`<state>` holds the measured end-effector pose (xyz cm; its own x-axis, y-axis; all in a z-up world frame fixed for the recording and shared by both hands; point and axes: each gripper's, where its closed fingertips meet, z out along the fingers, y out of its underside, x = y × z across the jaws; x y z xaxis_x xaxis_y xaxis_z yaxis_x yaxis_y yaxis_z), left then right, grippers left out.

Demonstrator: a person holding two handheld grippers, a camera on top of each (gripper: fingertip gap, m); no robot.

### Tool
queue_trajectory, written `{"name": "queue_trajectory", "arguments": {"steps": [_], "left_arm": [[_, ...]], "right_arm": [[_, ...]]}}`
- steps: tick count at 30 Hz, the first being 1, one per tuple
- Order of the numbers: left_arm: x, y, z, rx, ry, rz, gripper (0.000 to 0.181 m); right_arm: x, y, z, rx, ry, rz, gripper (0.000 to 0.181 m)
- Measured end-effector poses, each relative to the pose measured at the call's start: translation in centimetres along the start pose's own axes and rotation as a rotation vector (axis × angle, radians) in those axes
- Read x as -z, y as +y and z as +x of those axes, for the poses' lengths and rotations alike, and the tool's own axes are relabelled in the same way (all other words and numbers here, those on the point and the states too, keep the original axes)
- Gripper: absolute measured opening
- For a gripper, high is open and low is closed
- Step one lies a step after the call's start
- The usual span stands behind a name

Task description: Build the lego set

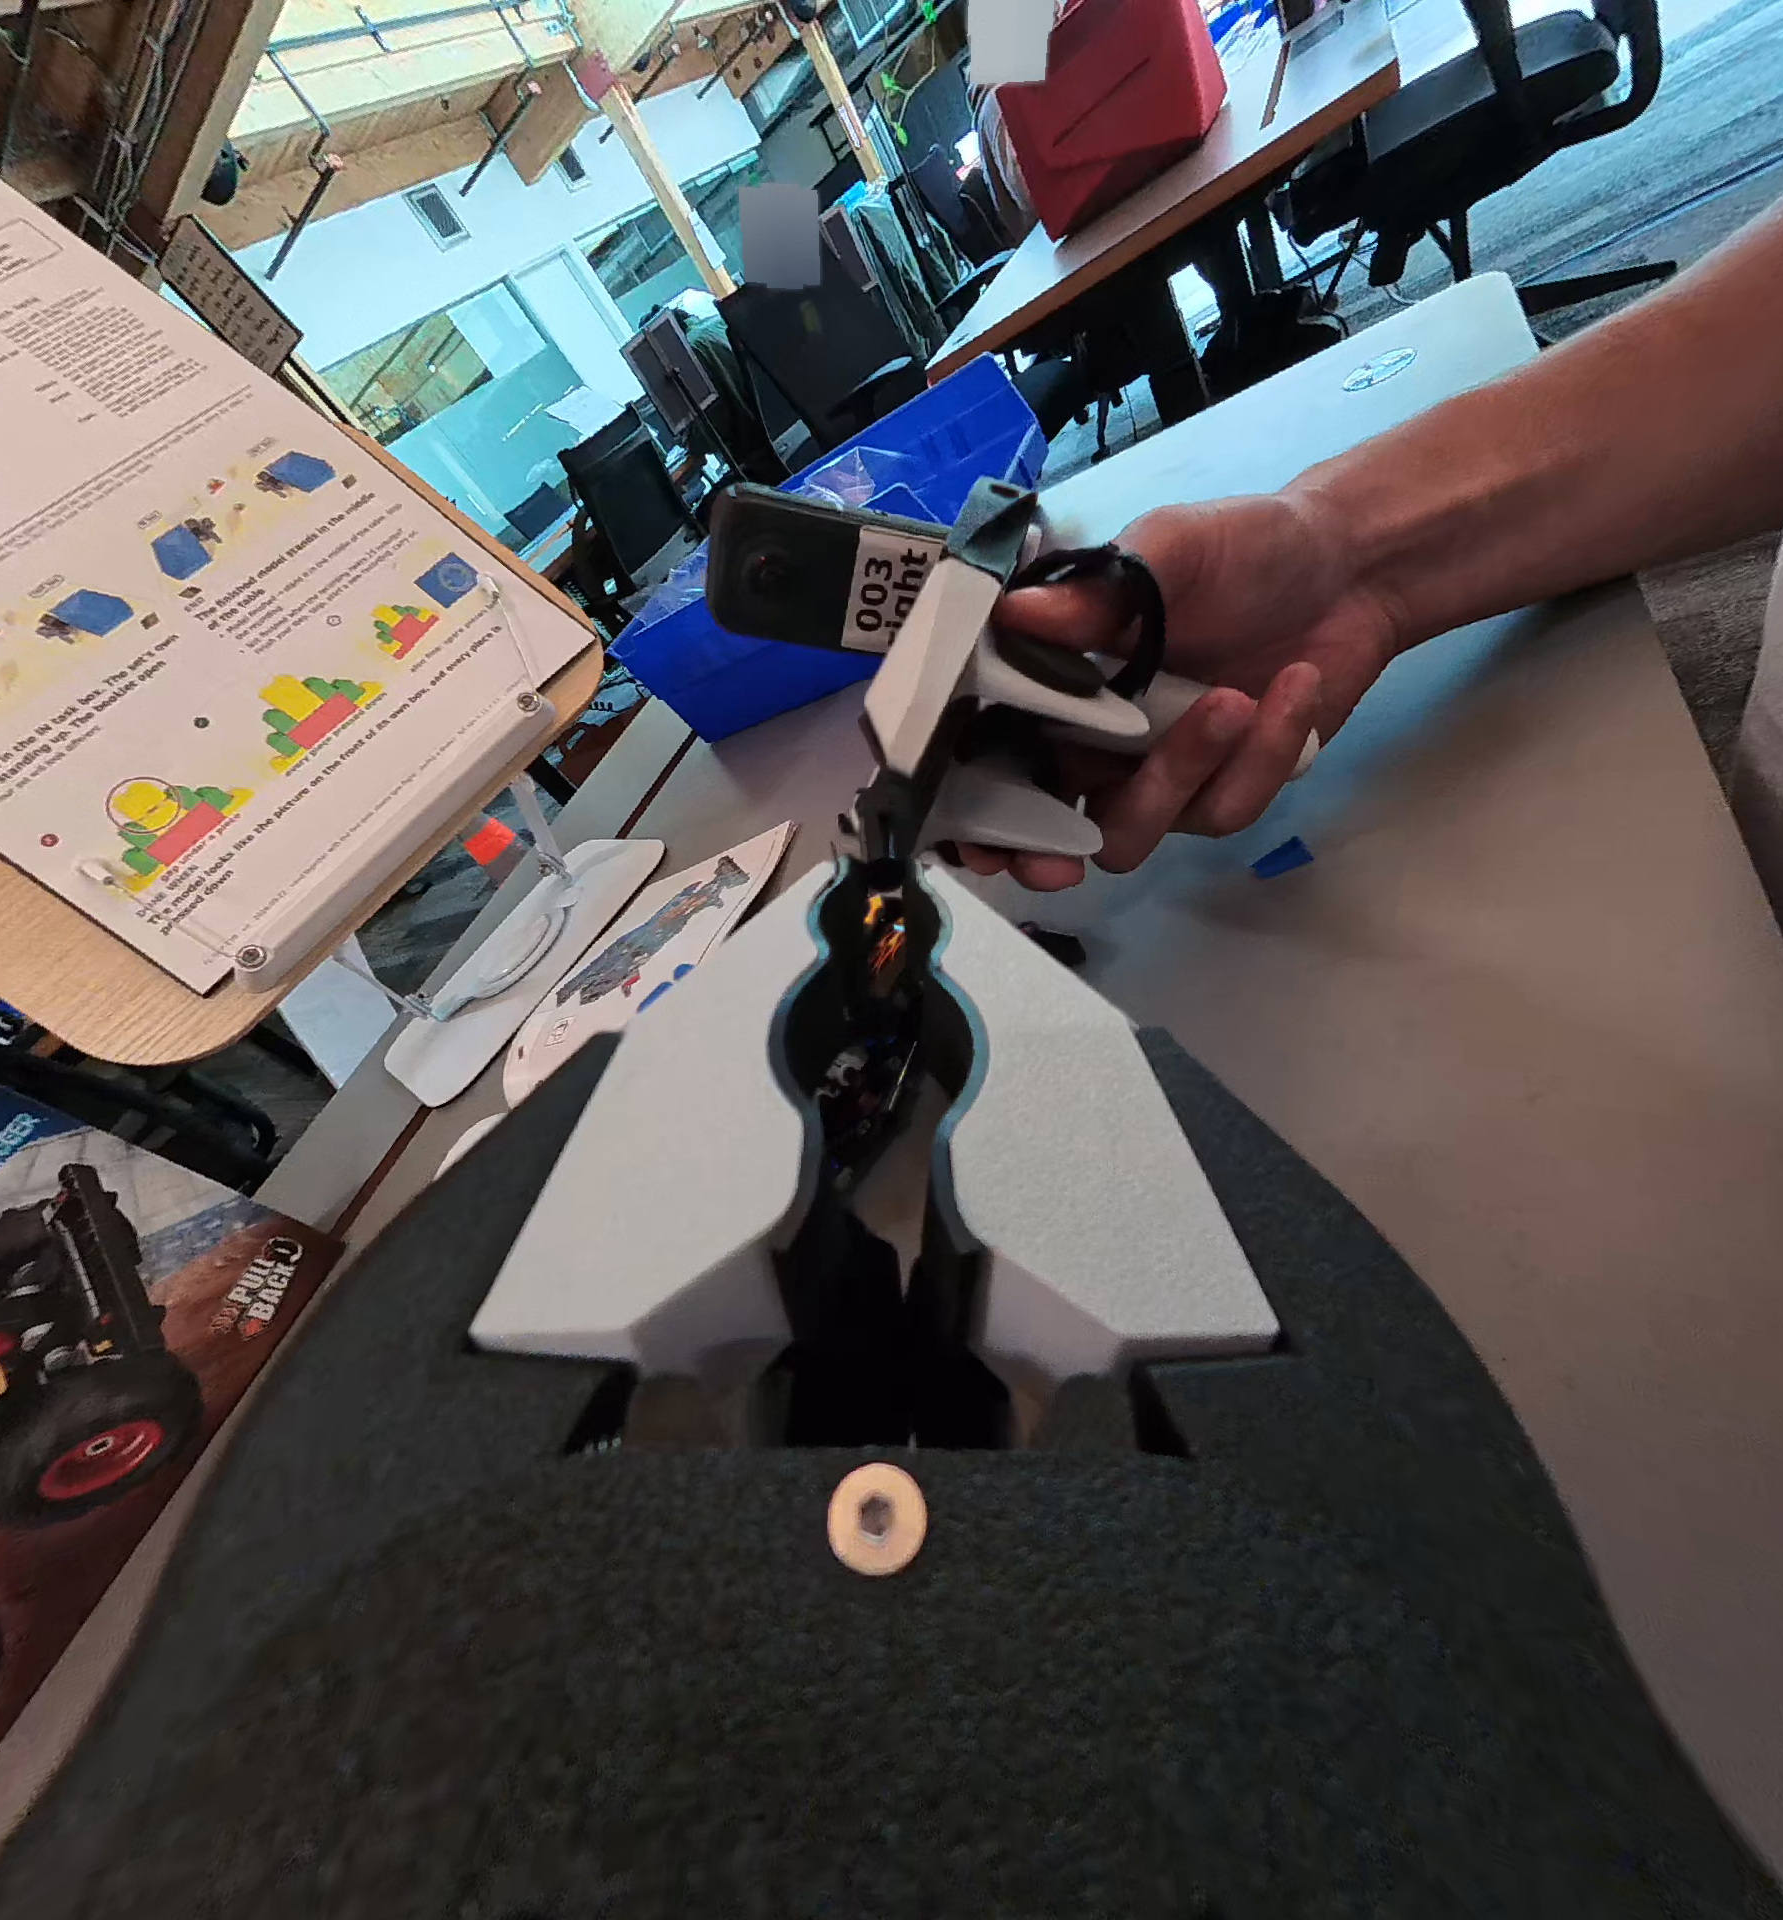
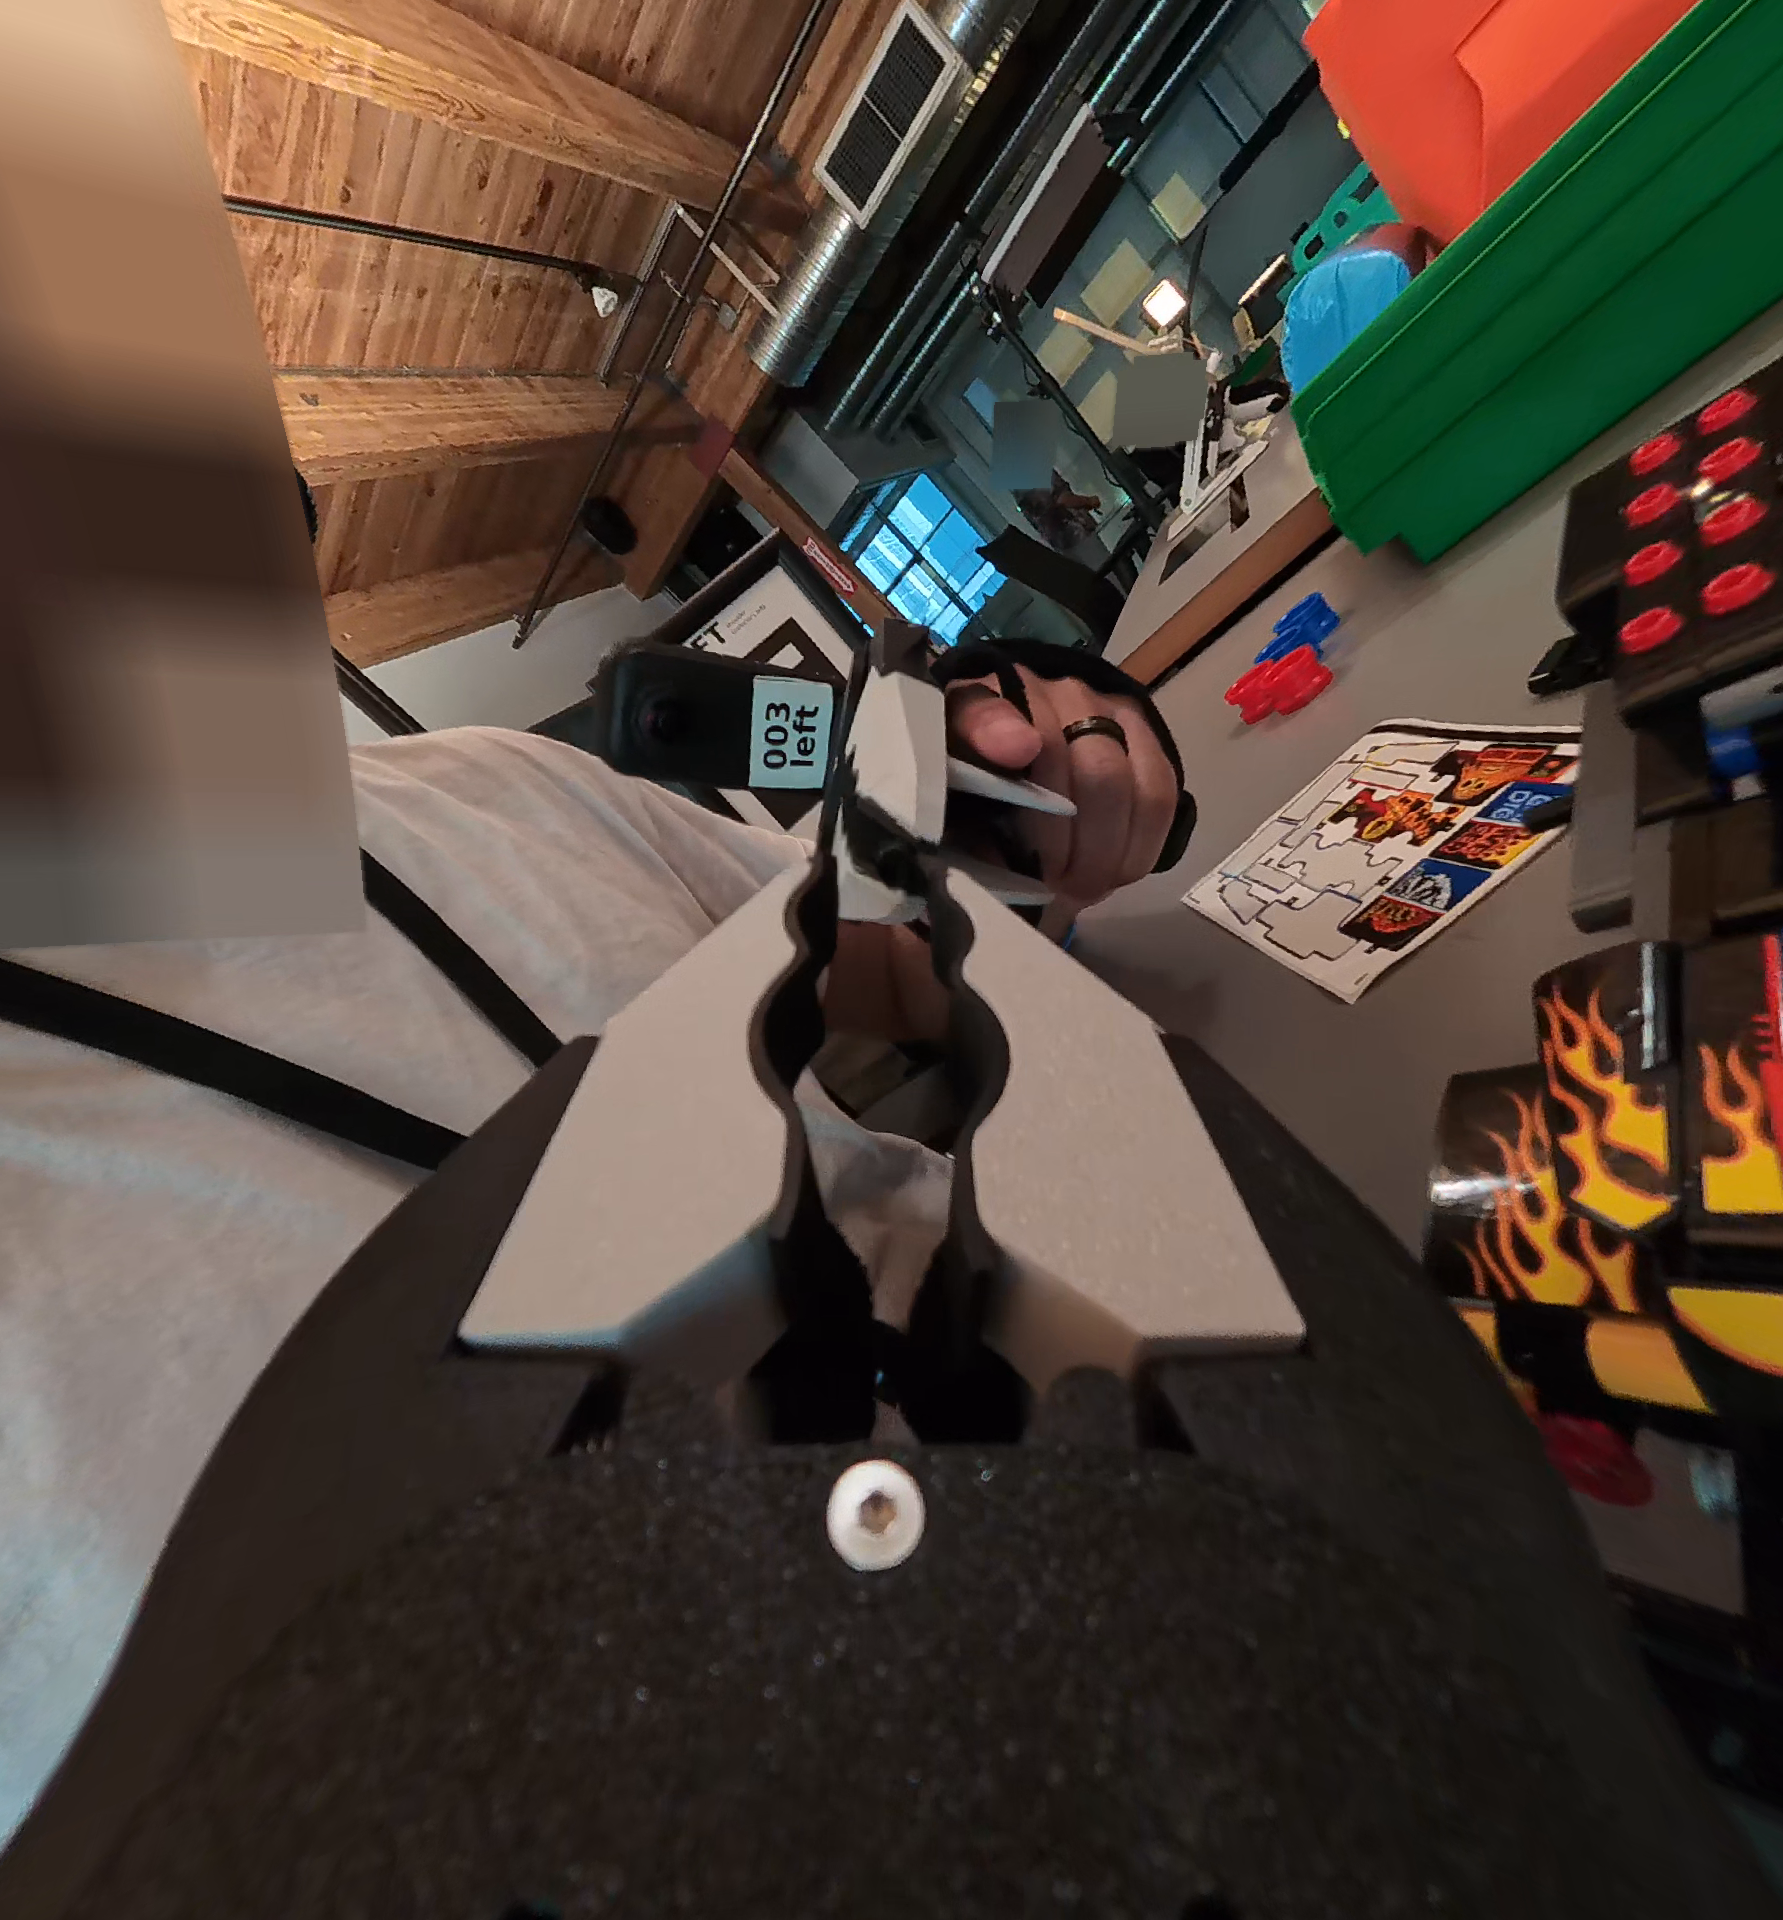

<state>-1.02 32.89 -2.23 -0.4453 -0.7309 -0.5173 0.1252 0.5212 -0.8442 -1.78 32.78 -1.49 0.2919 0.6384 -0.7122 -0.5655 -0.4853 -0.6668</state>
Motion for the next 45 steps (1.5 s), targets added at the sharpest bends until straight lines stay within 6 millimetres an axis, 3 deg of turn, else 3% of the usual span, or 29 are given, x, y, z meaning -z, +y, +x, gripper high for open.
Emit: {"name": "queue_trajectory", "arguments": {"steps": [4,6,22,25,27,29,32,34,38,42,45], "left_arm": [[0.0,0.2,0.3,-0.017,0.003,-0.010,0.005],[-0.2,0.2,0.5,-0.033,0.003,-0.015,0.005],[0.0,-0.6,0.4,-0.032,-0.029,0.020,0.006],[-0.3,0.0,-0.2,-0.002,-0.058,-0.020,0.005],[-0.7,0.9,-1.1,0.059,-0.104,-0.085,0.005],[-1.0,2.1,-2.1,0.129,-0.190,-0.152,0.006],[-2.0,3.7,-2.5,0.180,-0.271,-0.239,0.006],[-2.7,4.5,-2.9,0.171,-0.340,-0.288,0.006],[-3.9,4.9,-3.6,0.266,-0.416,-0.289,0.006],[-4.5,5.7,-4.0,0.243,-0.473,-0.324,0.006],[-4.8,5.5,-4.0,0.186,-0.486,-0.320,0.006]], "right_arm": [[0.0,0.3,0.2,0.012,0.026,-0.019,0.015],[-0.2,0.4,0.2,0.005,0.023,-0.019,0.006],[-0.6,0.5,-0.2,-0.053,-0.060,0.001,0.006],[-0.2,0.2,0.7,-0.029,0.031,-0.027,0.014],[1.0,-1.3,0.9,0.092,0.135,-0.023,0.025],[2.8,-3.6,2.1,0.261,0.318,-0.036,0.036],[6.6,-5.6,6.4,0.524,0.691,-0.213,0.037],[7.2,-5.7,8.0,0.552,0.731,-0.307,0.037],[6.4,-4.8,9.8,0.536,0.684,-0.395,0.037],[5.4,-5.3,7.6,0.652,0.664,-0.359,0.019],[4.6,-4.7,6.4,0.590,0.605,-0.334,0.022]]}}
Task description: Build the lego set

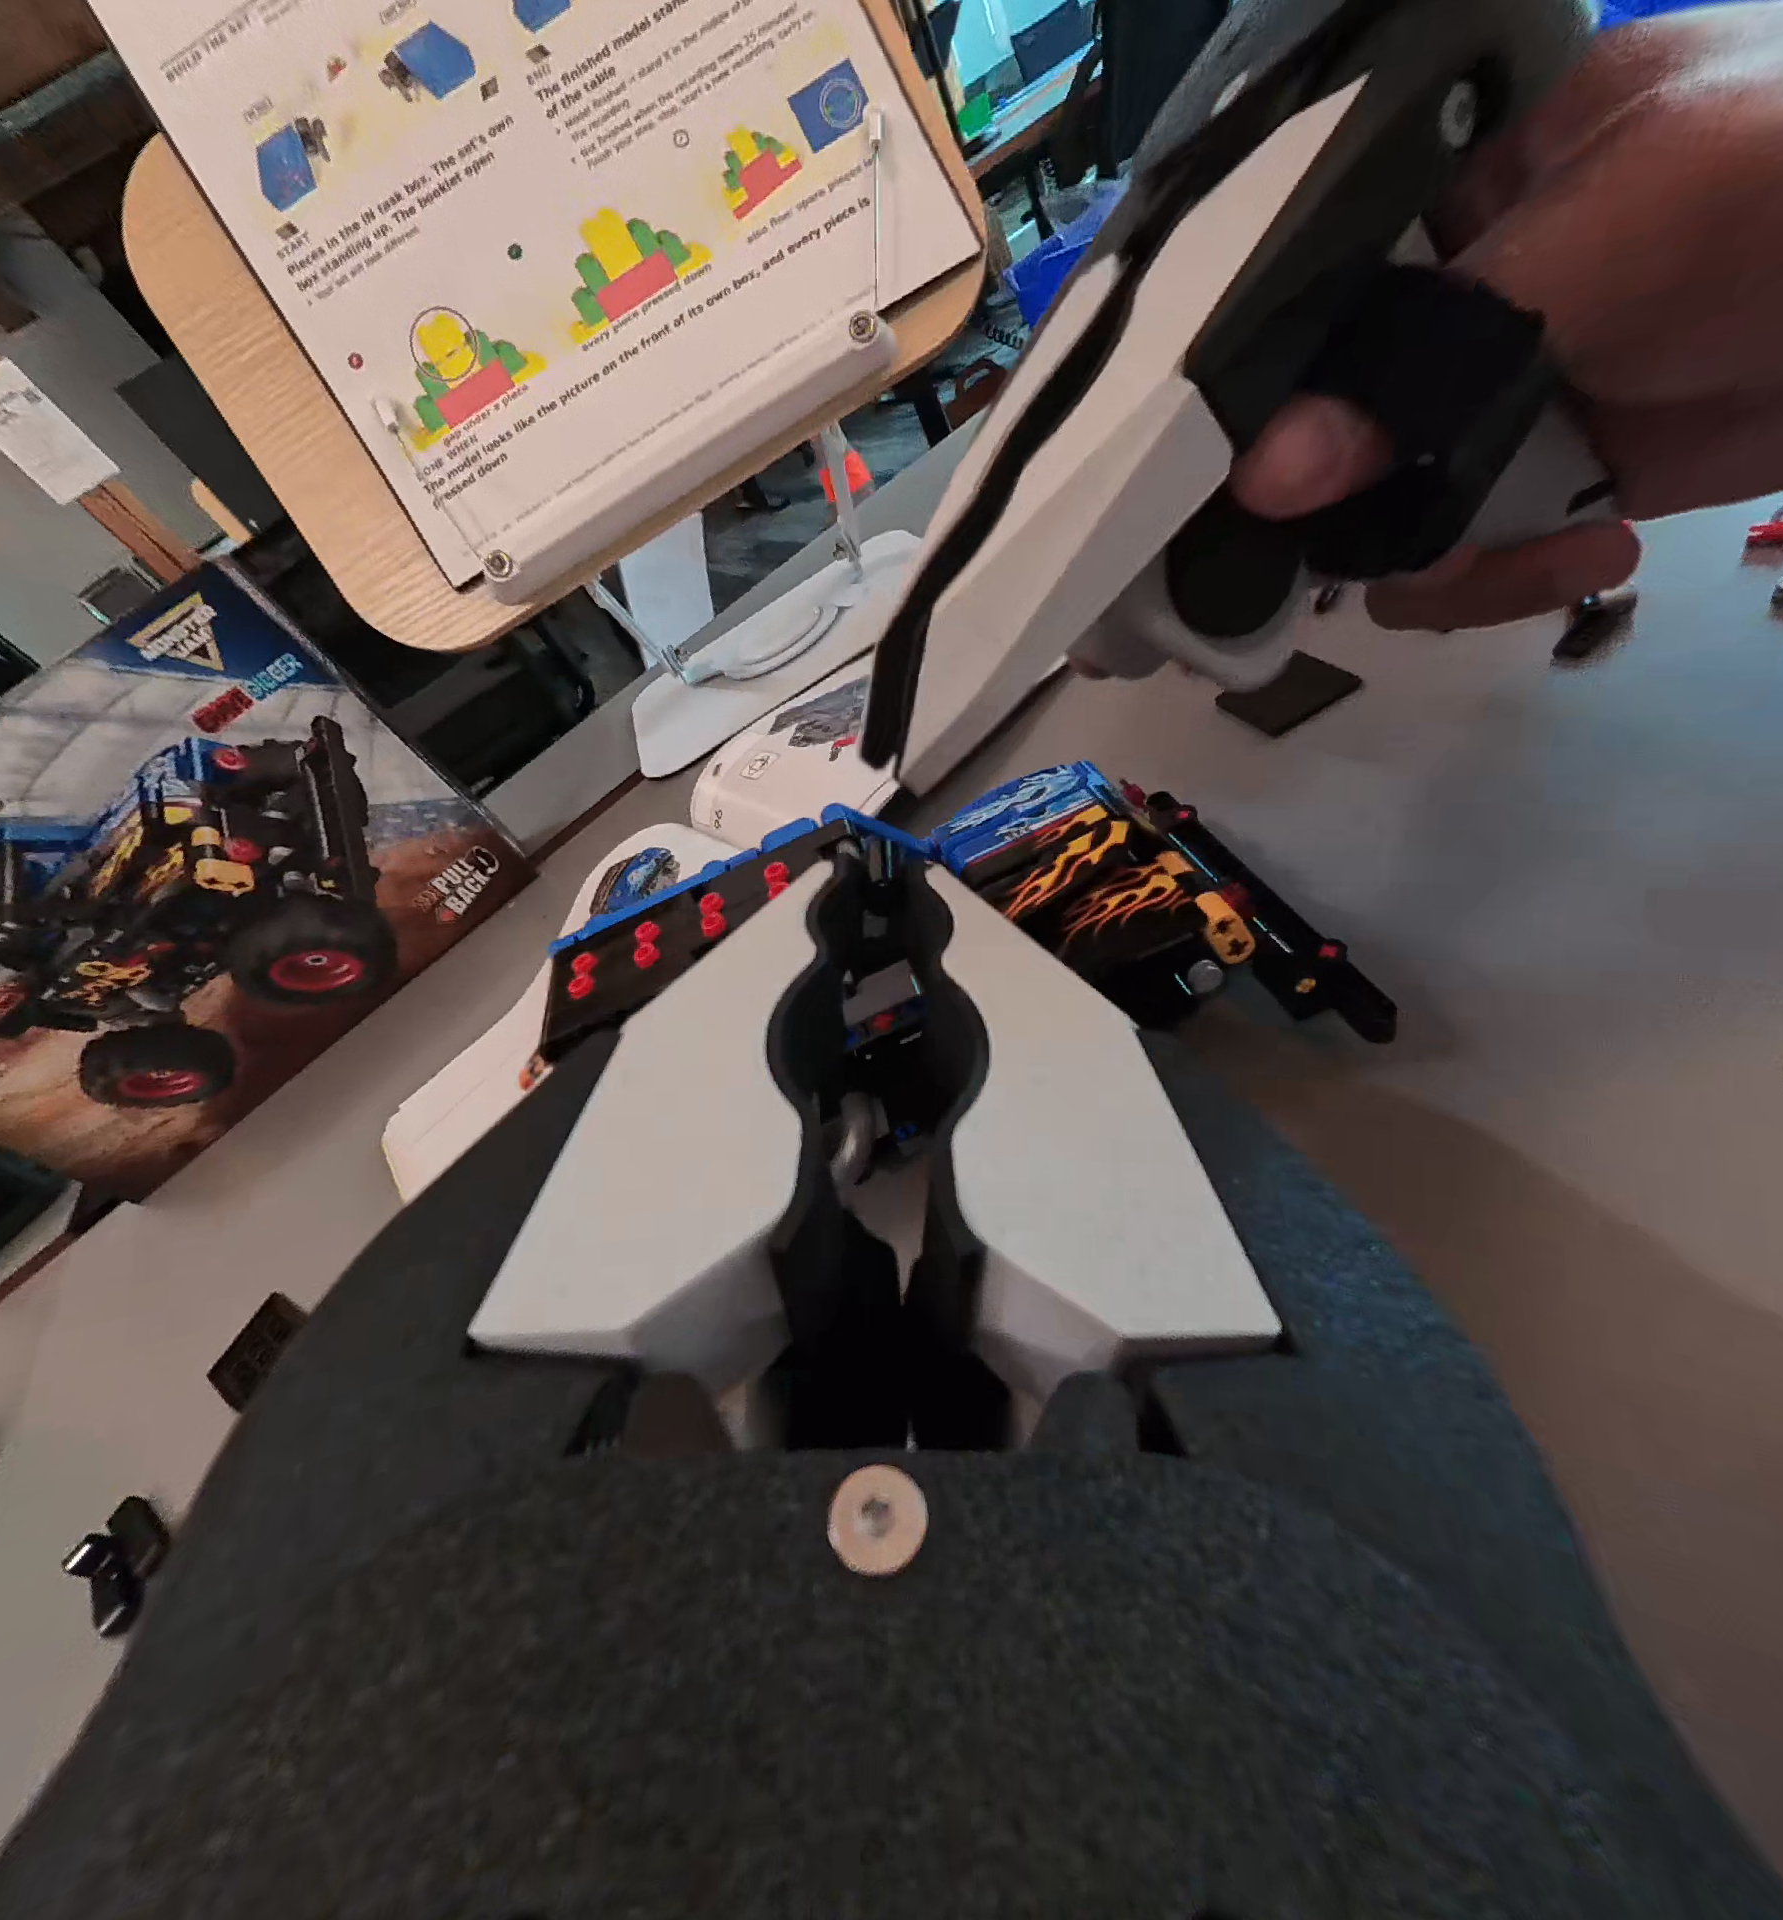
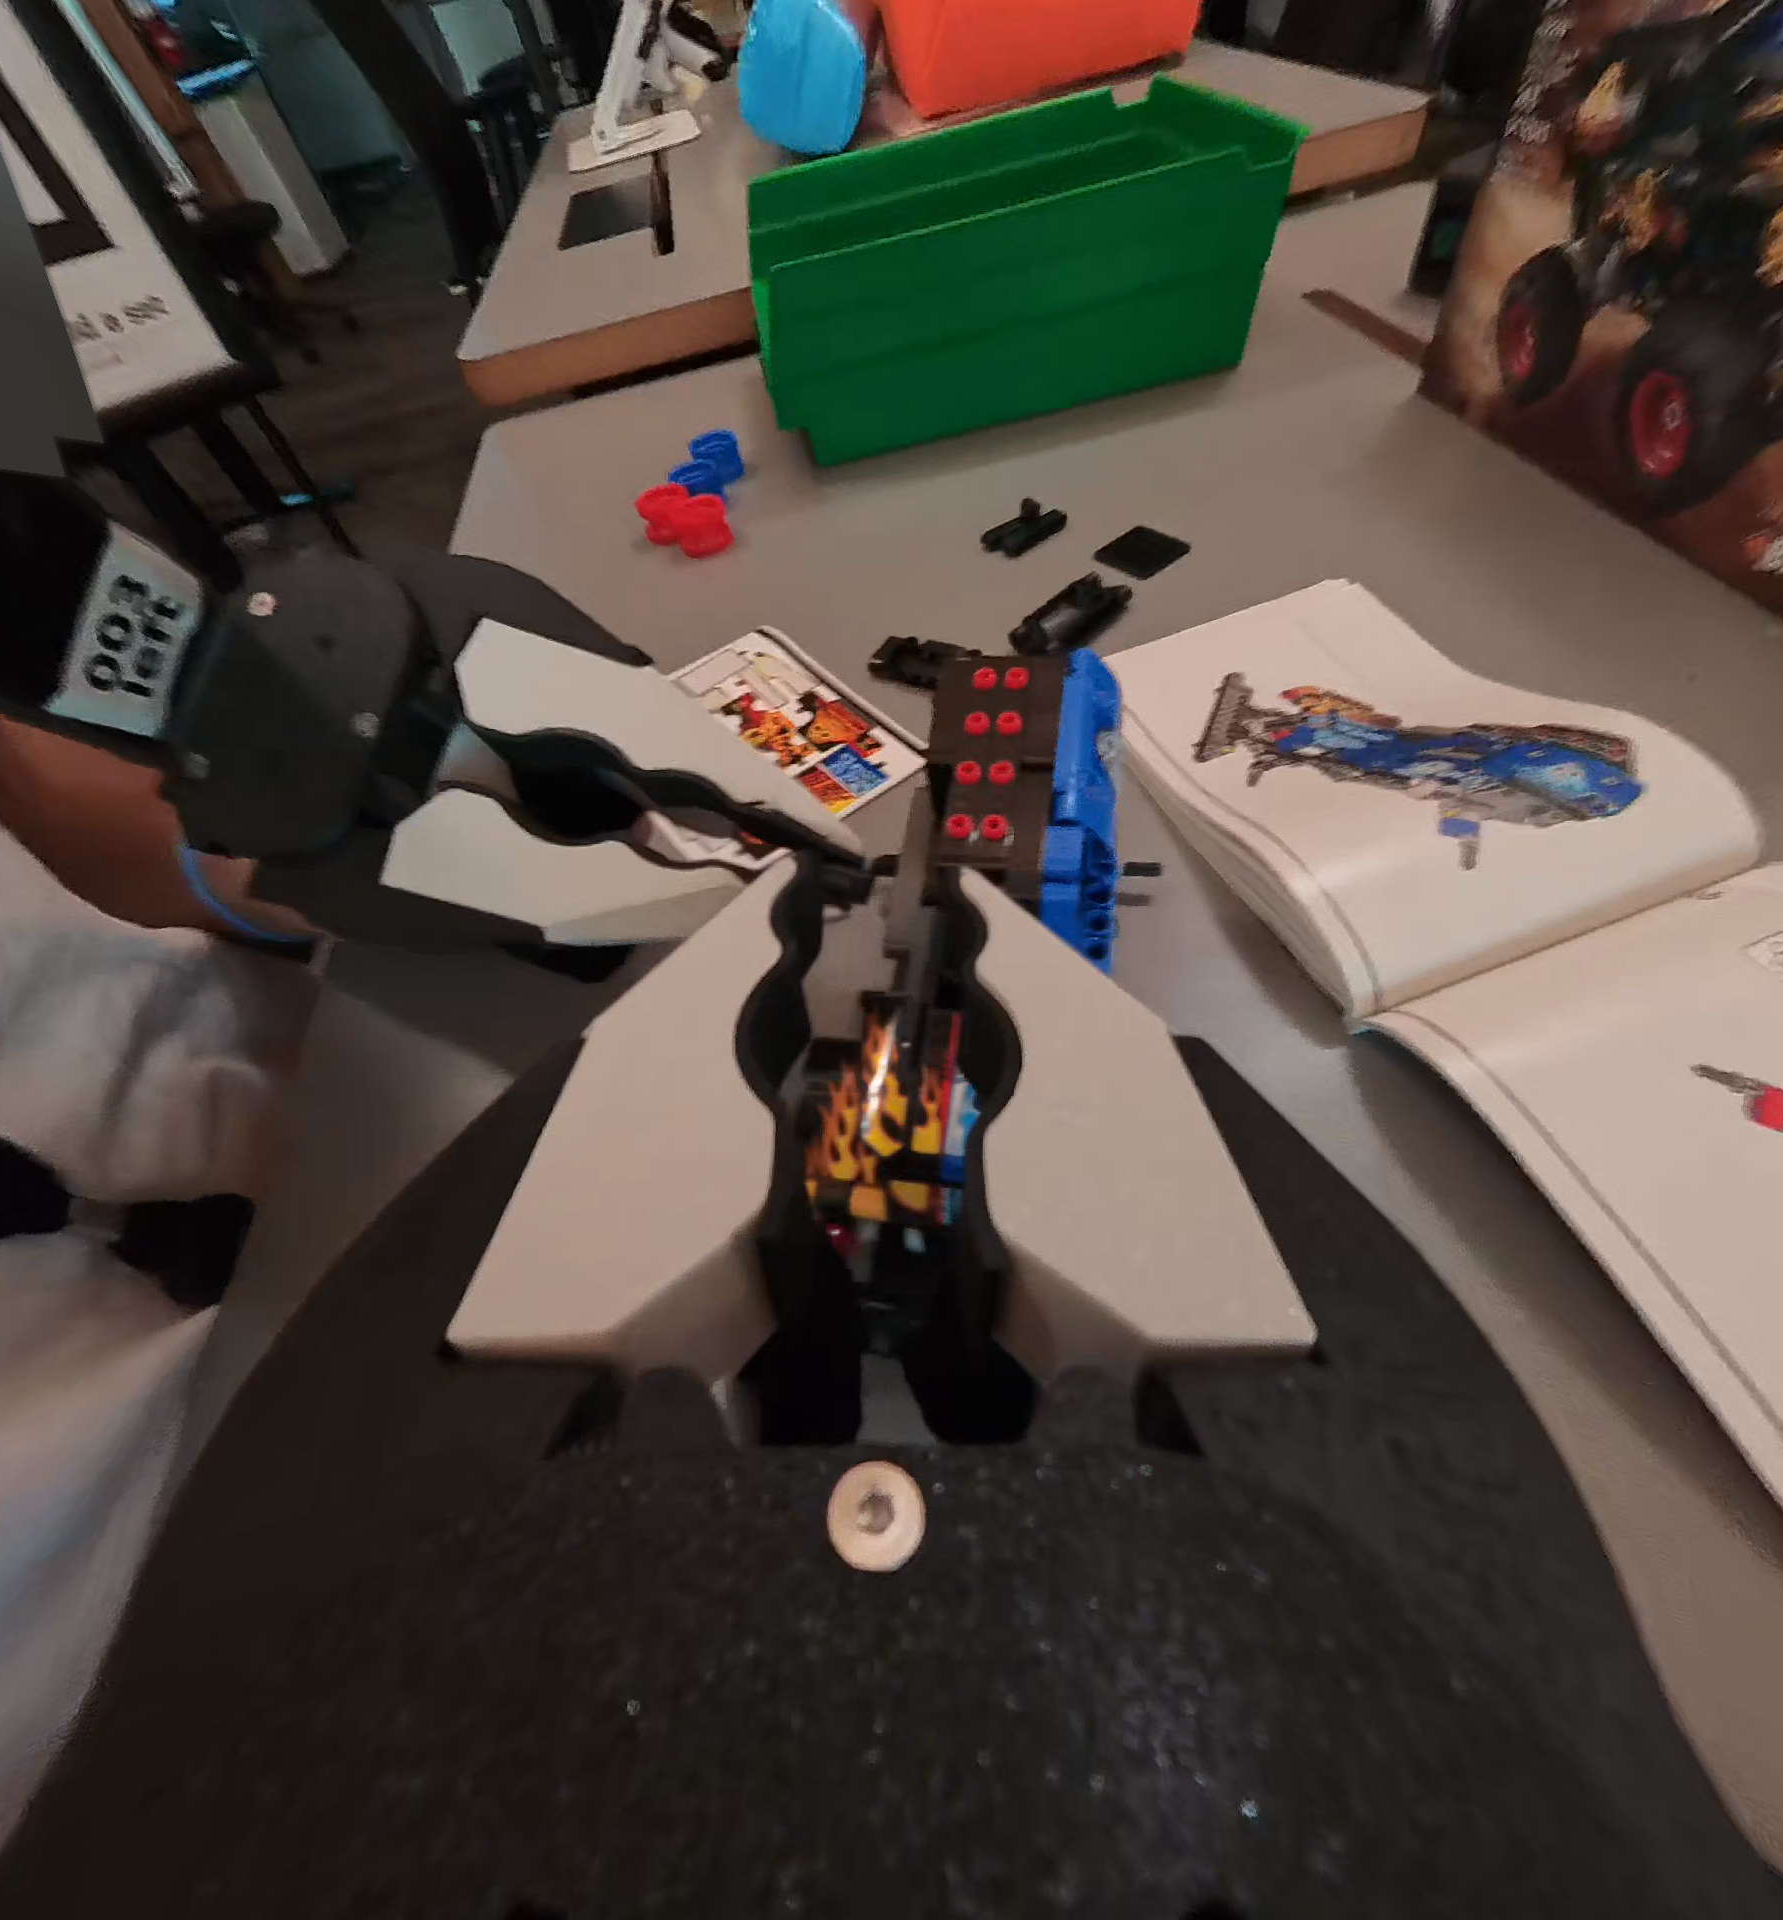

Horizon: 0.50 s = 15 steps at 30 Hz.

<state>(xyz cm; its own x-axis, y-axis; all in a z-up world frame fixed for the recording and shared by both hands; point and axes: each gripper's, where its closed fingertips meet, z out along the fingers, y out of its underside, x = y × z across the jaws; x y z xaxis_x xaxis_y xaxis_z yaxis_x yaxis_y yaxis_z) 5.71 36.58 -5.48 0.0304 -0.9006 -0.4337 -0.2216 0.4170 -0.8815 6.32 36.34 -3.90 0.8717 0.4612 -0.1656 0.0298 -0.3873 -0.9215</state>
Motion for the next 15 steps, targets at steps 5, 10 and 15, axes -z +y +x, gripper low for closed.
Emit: {"name": "queue_trajectory", "arguments": {"steps": [5,10,15], "left_arm": [[0.0,-0.3,-0.1,-0.058,-0.016,0.026,0.006],[-0.1,0.0,-0.1,-0.106,-0.039,0.005,0.006],[0.1,0.1,0.3,-0.168,-0.051,0.001,0.006]], "right_arm": [[-0.8,0.5,-1.2,-0.156,-0.127,-0.006,0.028],[-1.1,0.8,-1.5,-0.171,-0.117,-0.010,0.022],[-0.6,0.0,-1.6,-0.255,-0.176,0.032,0.024]]}}
